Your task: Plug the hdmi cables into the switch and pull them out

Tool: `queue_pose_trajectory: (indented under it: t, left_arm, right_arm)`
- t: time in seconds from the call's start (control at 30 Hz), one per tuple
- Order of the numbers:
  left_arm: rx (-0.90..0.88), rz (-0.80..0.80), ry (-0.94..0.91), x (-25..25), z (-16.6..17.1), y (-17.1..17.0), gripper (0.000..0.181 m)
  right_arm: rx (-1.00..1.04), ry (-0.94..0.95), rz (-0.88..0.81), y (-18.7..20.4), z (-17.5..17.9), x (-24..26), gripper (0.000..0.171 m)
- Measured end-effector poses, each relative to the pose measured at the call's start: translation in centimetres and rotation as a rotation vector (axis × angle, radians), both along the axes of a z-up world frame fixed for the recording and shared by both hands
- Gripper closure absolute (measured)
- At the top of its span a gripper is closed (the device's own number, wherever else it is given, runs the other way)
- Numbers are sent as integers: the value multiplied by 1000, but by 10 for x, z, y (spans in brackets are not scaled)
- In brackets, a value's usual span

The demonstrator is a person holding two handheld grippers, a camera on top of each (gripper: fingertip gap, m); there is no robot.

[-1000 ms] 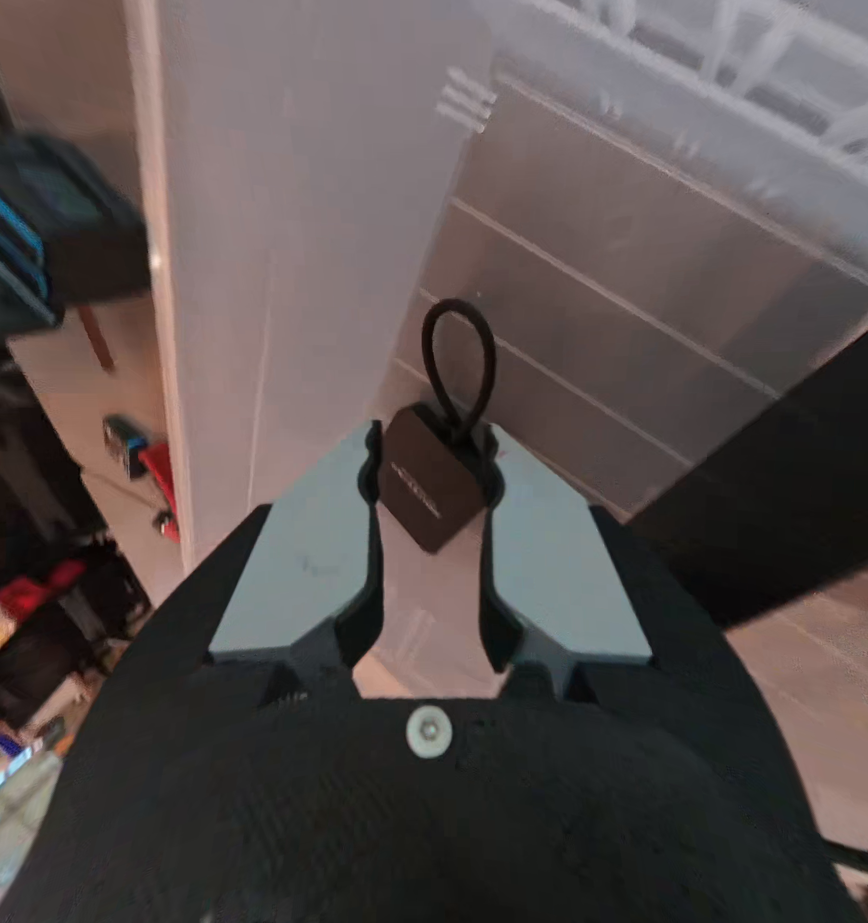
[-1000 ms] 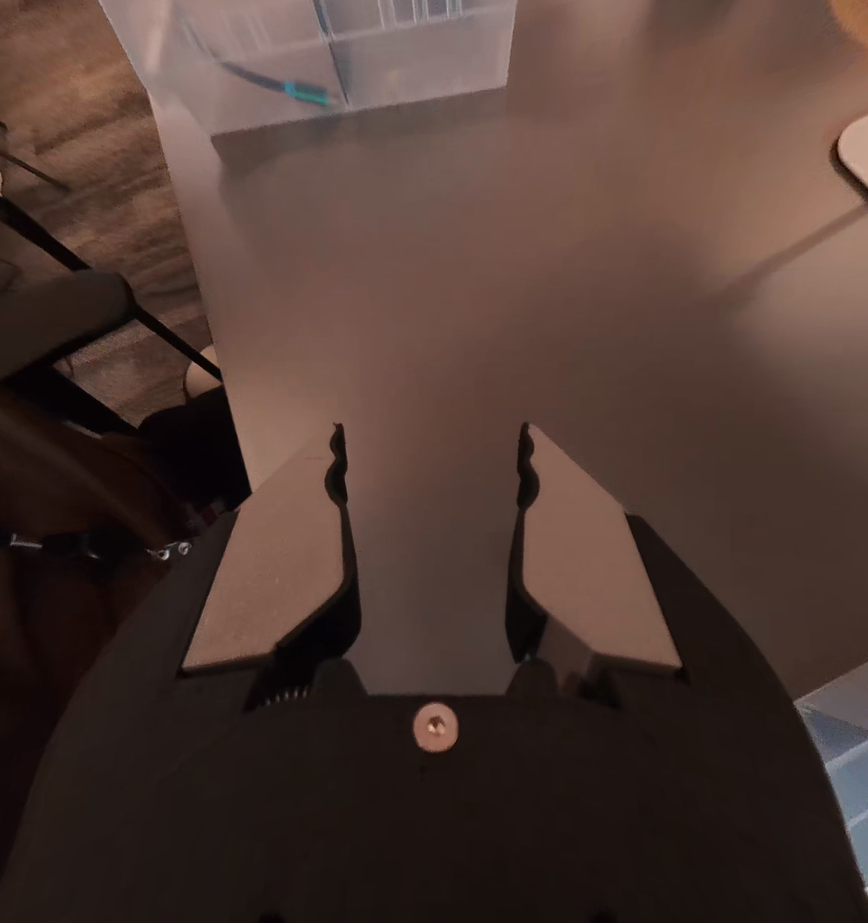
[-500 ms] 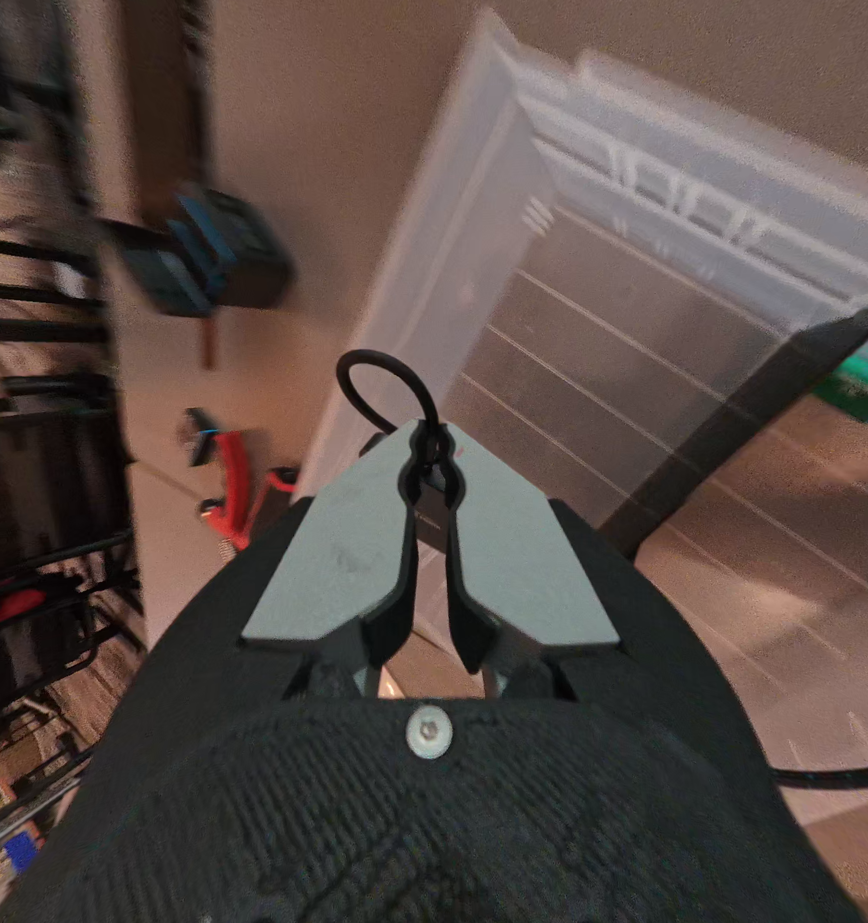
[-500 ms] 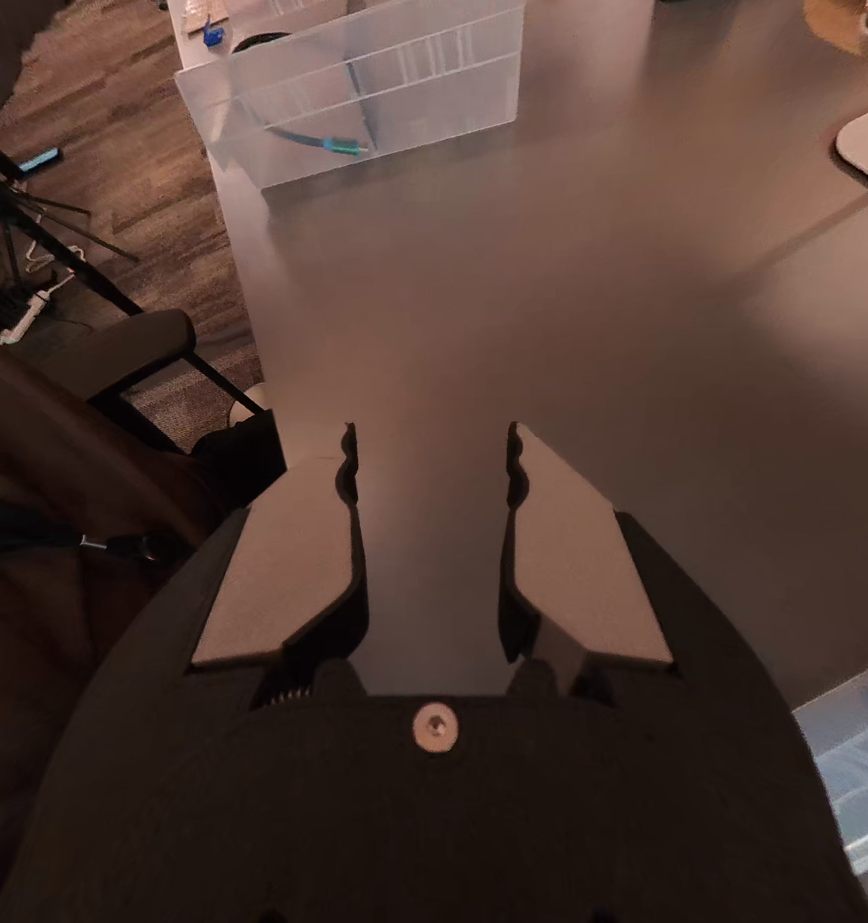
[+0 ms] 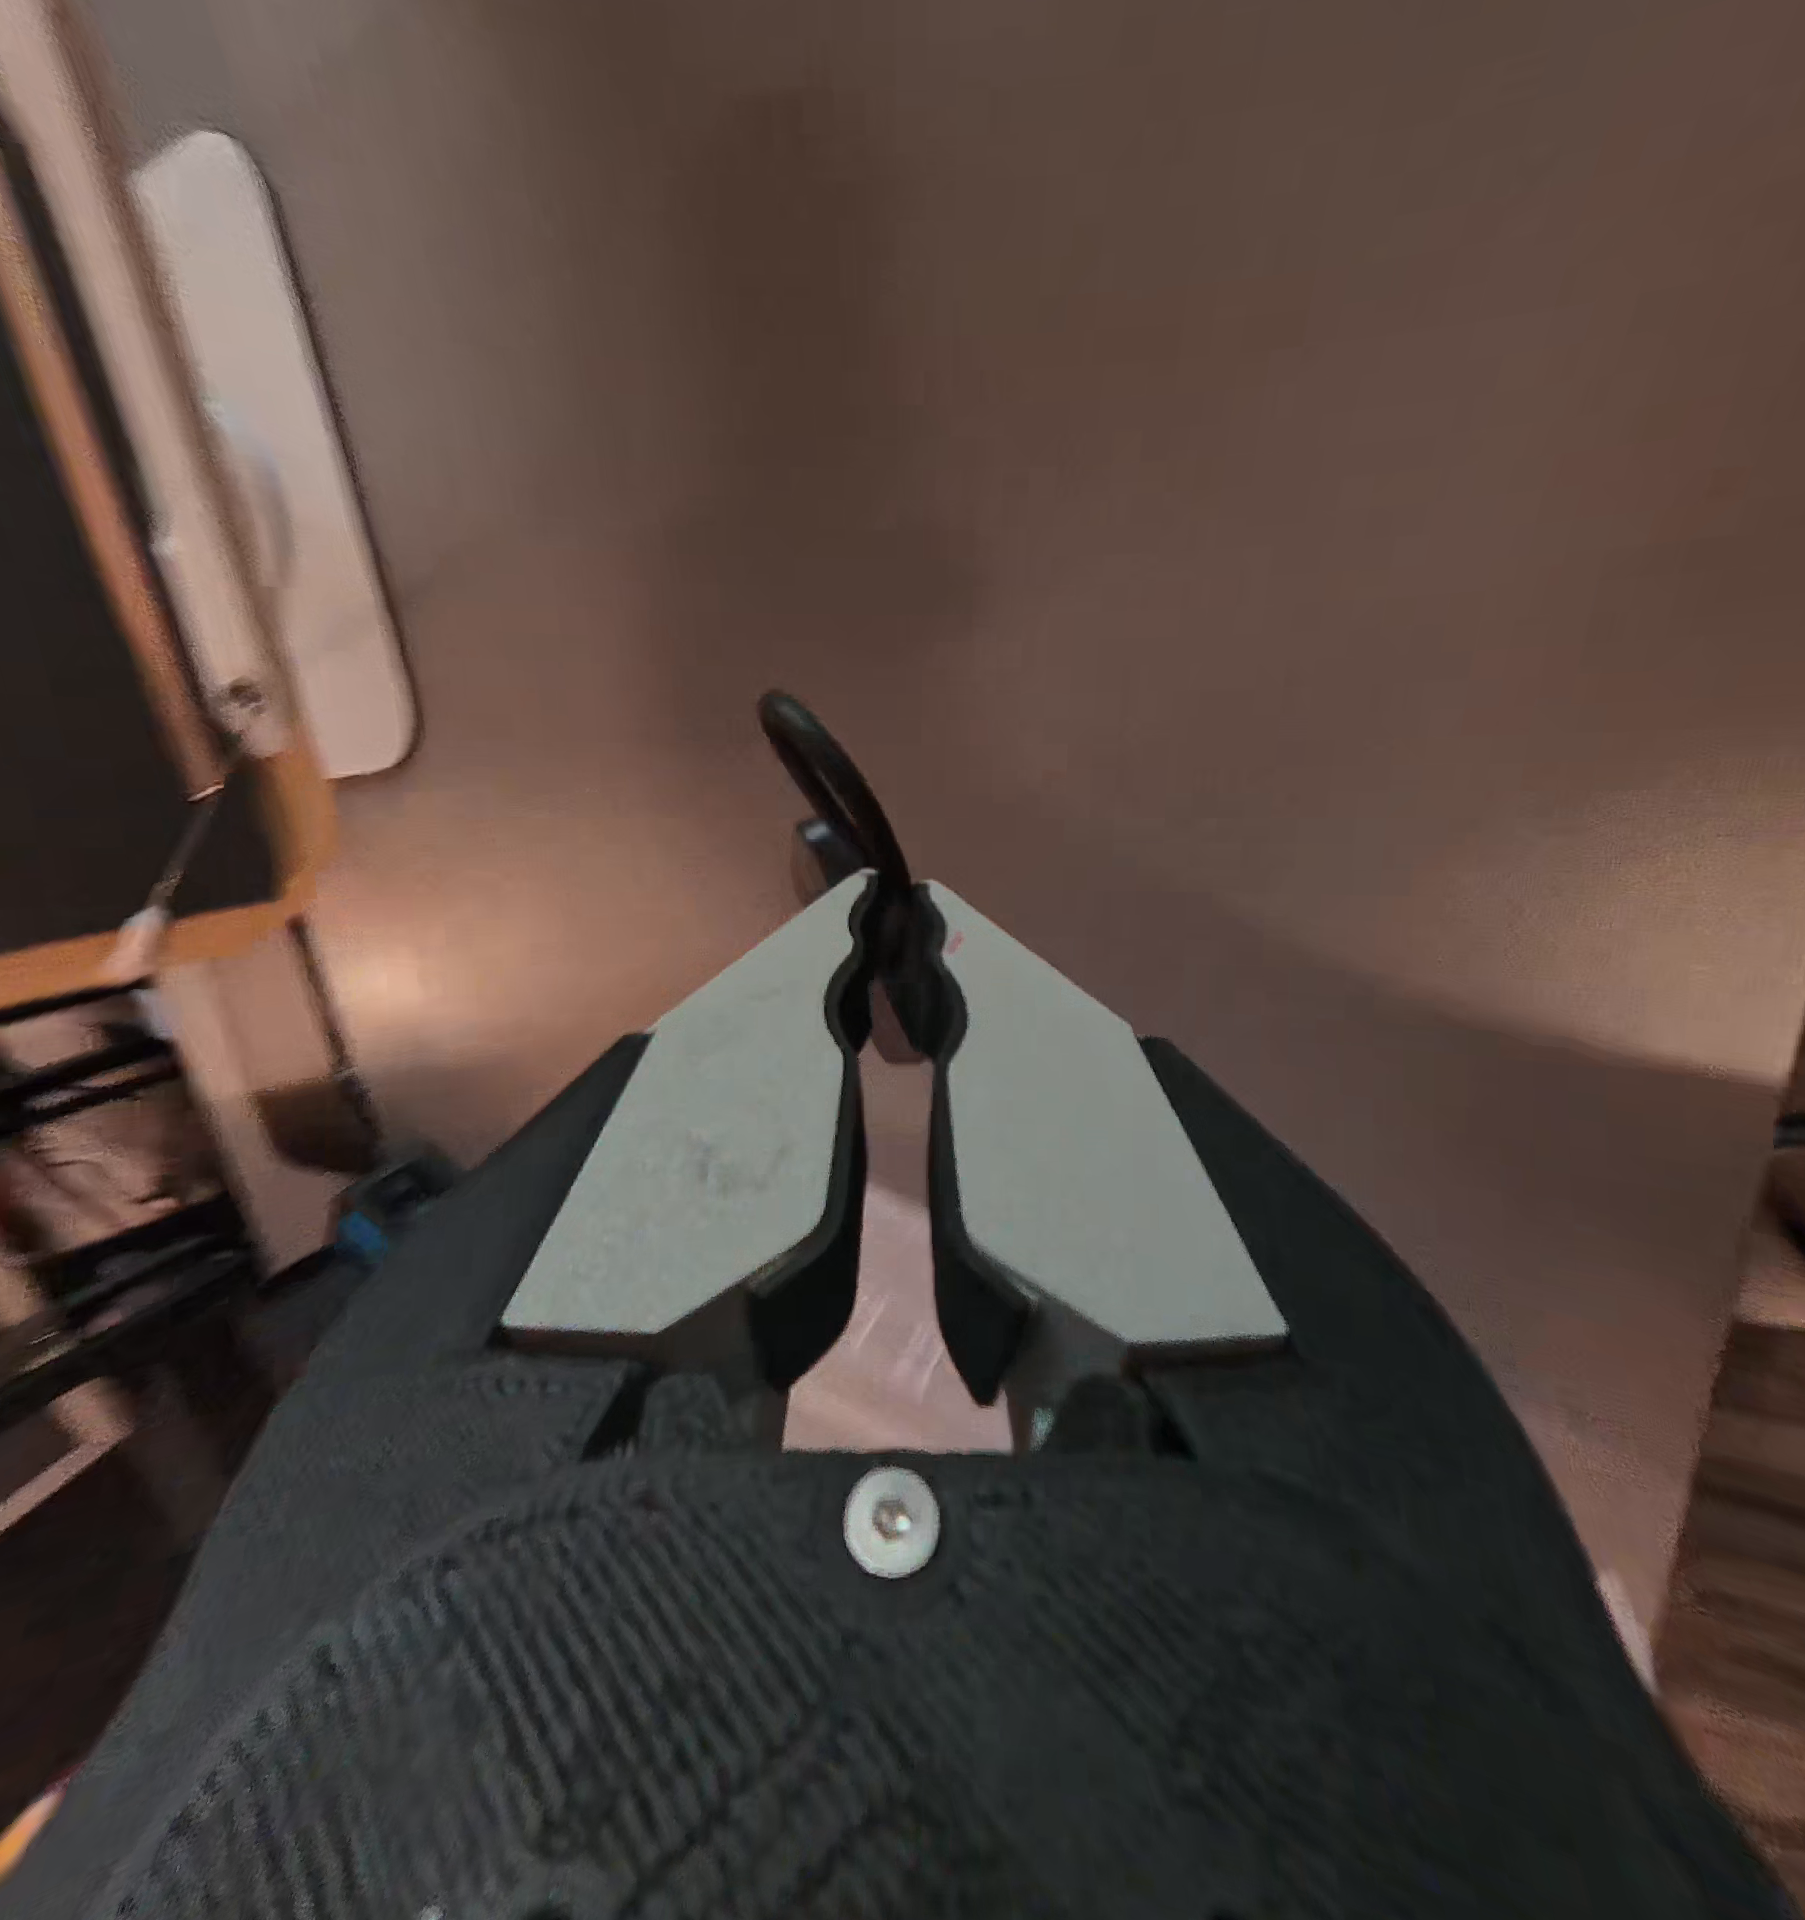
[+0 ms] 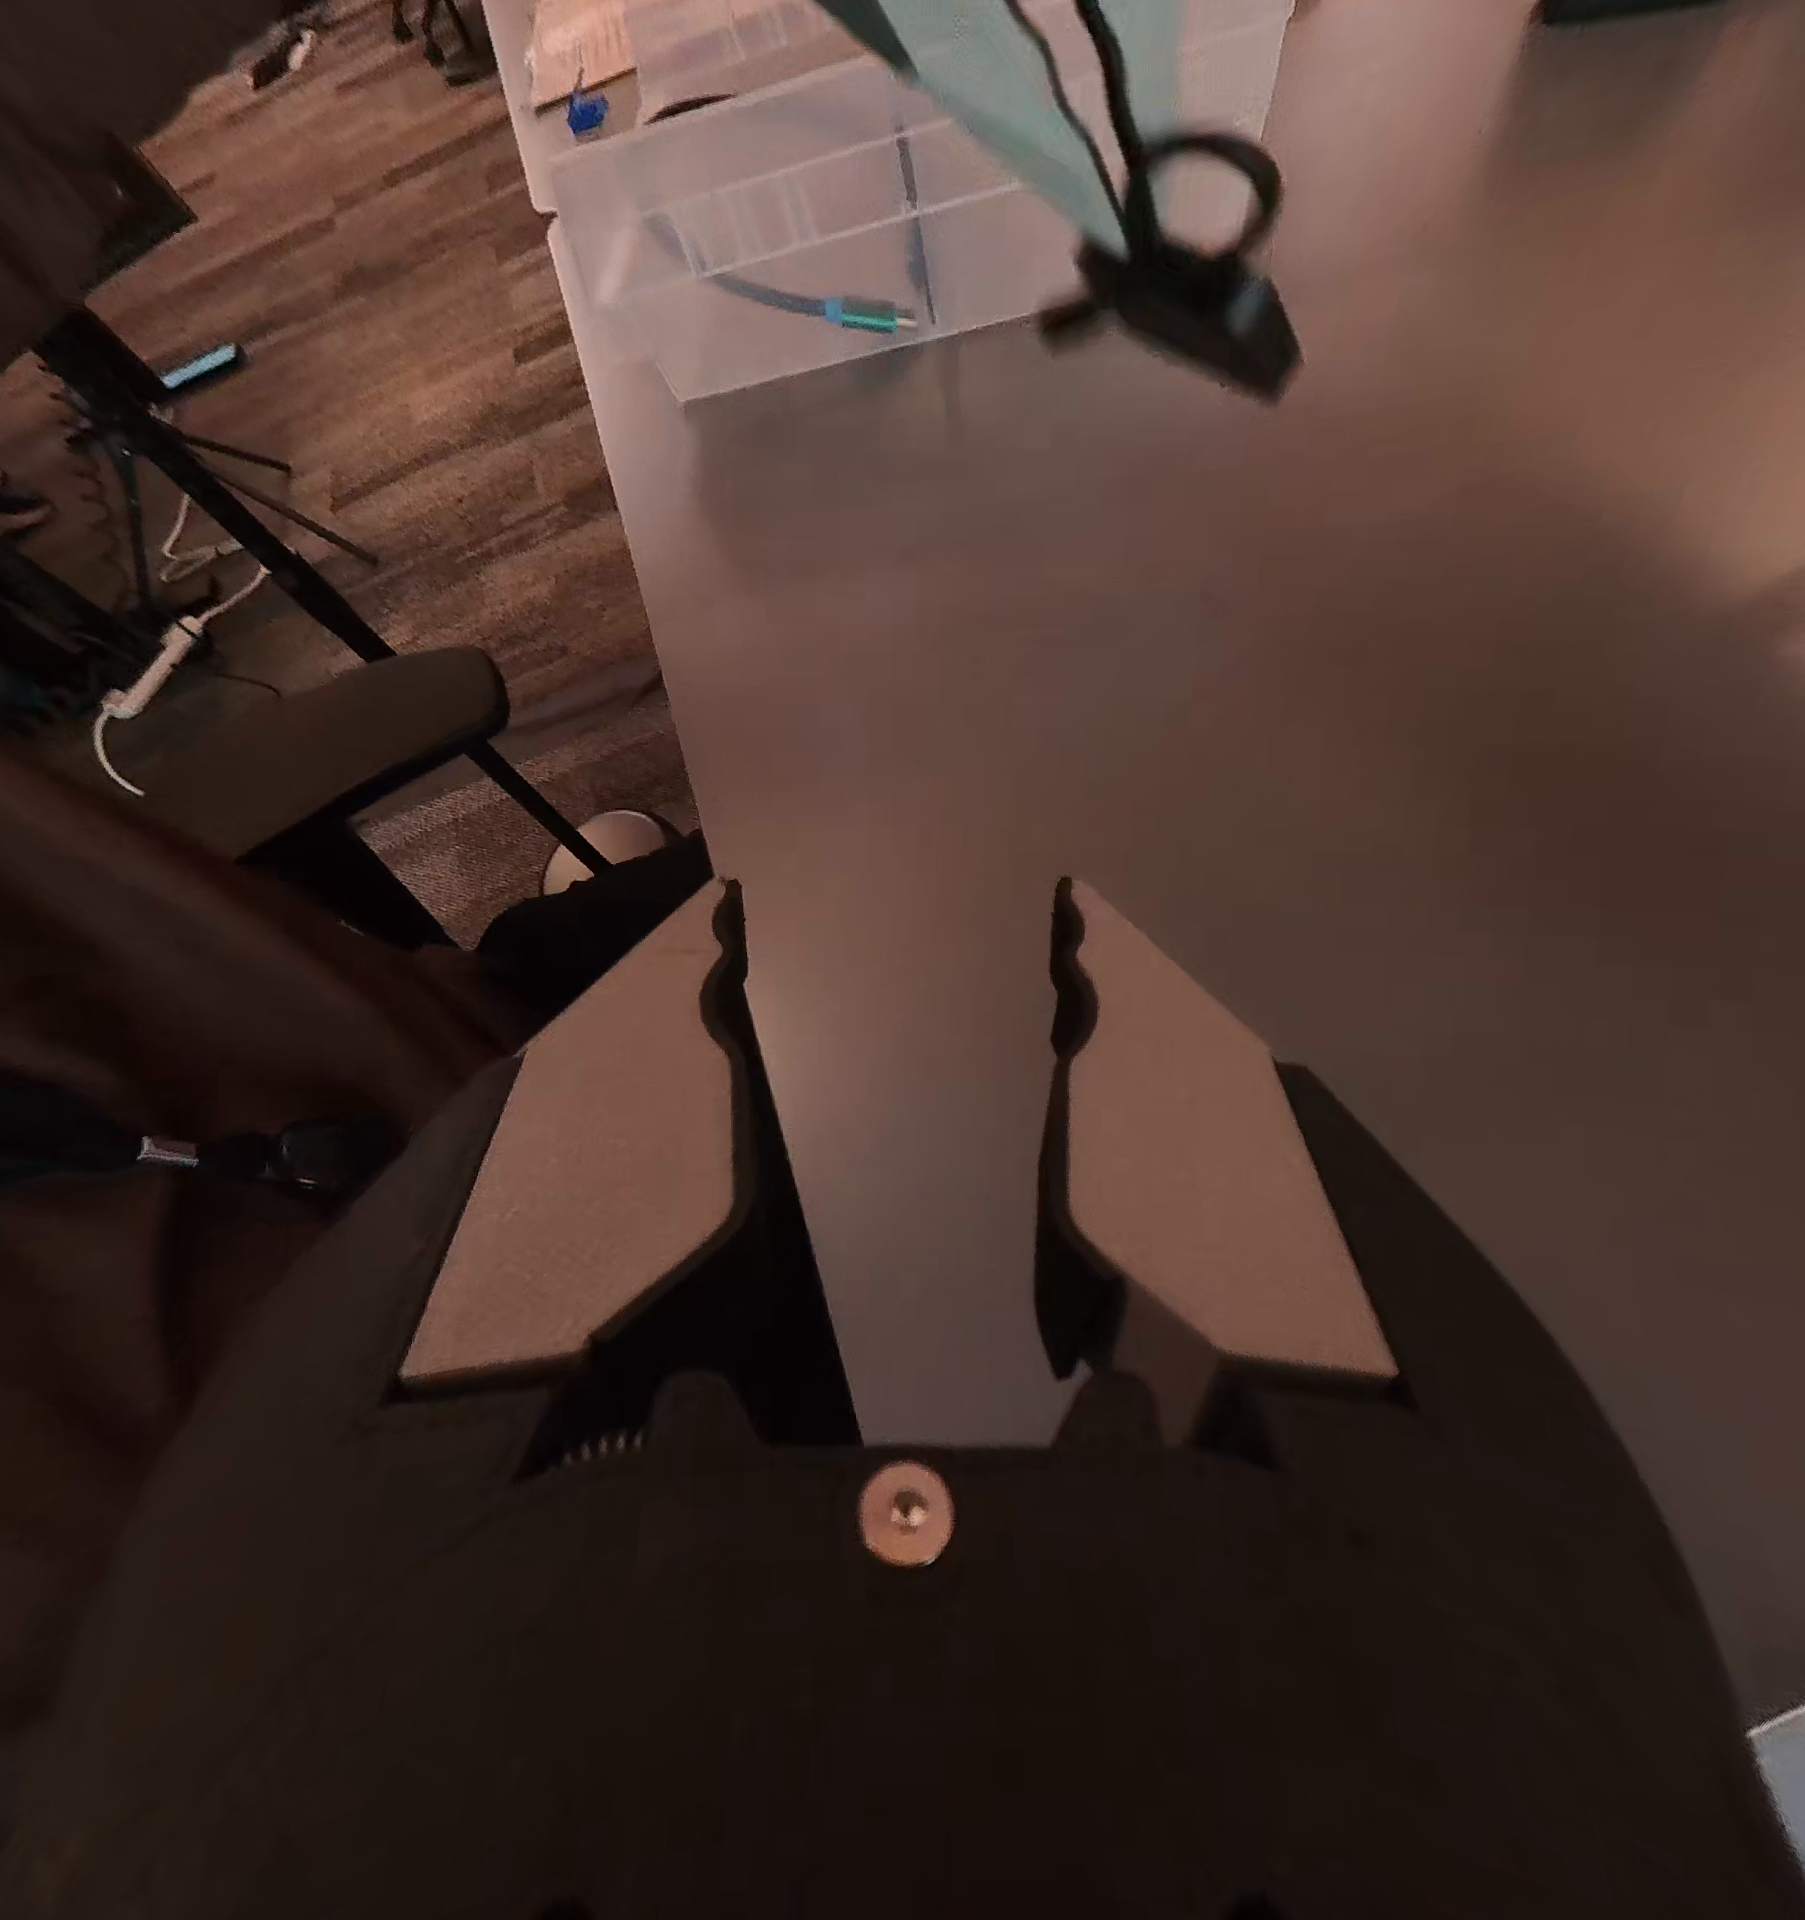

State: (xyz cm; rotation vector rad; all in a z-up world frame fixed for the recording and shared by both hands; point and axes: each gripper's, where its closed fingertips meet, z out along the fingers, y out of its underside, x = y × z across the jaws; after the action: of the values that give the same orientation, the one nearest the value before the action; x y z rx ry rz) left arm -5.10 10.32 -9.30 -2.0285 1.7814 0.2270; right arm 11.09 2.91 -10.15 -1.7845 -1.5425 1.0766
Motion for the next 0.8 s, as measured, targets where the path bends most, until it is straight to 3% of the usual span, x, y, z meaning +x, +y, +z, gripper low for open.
queue_pose_trajectory:
  t: [0.07,0.13,0.27,0.4,0.53,0.6,0.8]
  left_arm:
    - [-50,51,-40,26,-27,7,176]
    - [-7,108,-15,27,-32,15,169]
    - [-2,271,-149,-12,23,-8,128]
    - [10,355,-142,-105,64,-66,132]
    - [-170,451,-41,-188,26,-135,132]
    - [-205,504,7,-219,0,-148,132]
    - [-426,538,-41,-224,-59,-164,144]
  right_arm:
    - [7,-11,-2,-3,-3,2,113]
    - [22,-29,-22,-2,-6,8,113]
    - [12,-41,-57,4,-13,27,114]
    - [-25,-27,-90,13,-22,42,115]
    - [-95,13,-87,17,-24,41,117]
    - [-148,22,-60,13,-21,38,117]
    - [-184,-12,-89,12,-21,36,126]
